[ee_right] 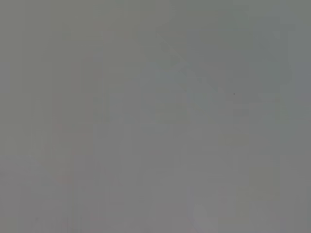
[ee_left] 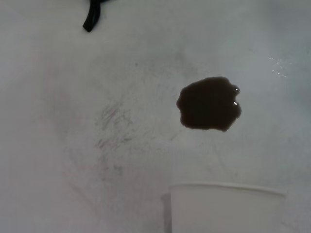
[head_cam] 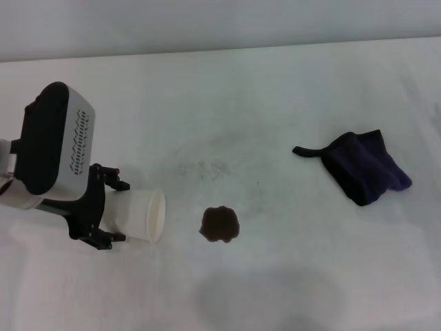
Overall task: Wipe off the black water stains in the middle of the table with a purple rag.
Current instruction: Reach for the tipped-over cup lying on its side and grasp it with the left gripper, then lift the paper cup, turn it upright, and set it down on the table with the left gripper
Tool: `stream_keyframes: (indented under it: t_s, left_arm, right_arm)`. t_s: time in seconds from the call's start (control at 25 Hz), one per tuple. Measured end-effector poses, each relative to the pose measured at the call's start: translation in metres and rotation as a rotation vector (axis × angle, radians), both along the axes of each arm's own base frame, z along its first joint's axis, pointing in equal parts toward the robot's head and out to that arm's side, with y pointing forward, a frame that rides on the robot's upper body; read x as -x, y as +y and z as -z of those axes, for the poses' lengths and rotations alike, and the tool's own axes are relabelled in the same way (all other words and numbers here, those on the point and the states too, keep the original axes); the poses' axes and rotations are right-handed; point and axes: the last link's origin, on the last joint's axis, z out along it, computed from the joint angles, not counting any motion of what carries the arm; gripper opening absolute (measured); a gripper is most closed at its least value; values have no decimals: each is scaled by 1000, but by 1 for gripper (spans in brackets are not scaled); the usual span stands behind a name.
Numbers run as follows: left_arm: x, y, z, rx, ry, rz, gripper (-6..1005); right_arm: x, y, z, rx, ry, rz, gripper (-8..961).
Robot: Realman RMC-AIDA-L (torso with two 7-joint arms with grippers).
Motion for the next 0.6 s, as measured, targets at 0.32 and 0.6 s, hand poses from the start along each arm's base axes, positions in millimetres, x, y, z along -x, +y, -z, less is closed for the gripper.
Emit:
stream_keyframes:
  t_s: [0.32, 0.6]
  left_arm:
    - [-3, 2, 1, -18, -26, 5, 766]
    - [-15, 13, -26, -176, -336, -12, 714]
  right_arm:
    - [2, 3, -1, -2, -4, -7, 873]
    - [4, 7, -5, -11, -15, -17, 872]
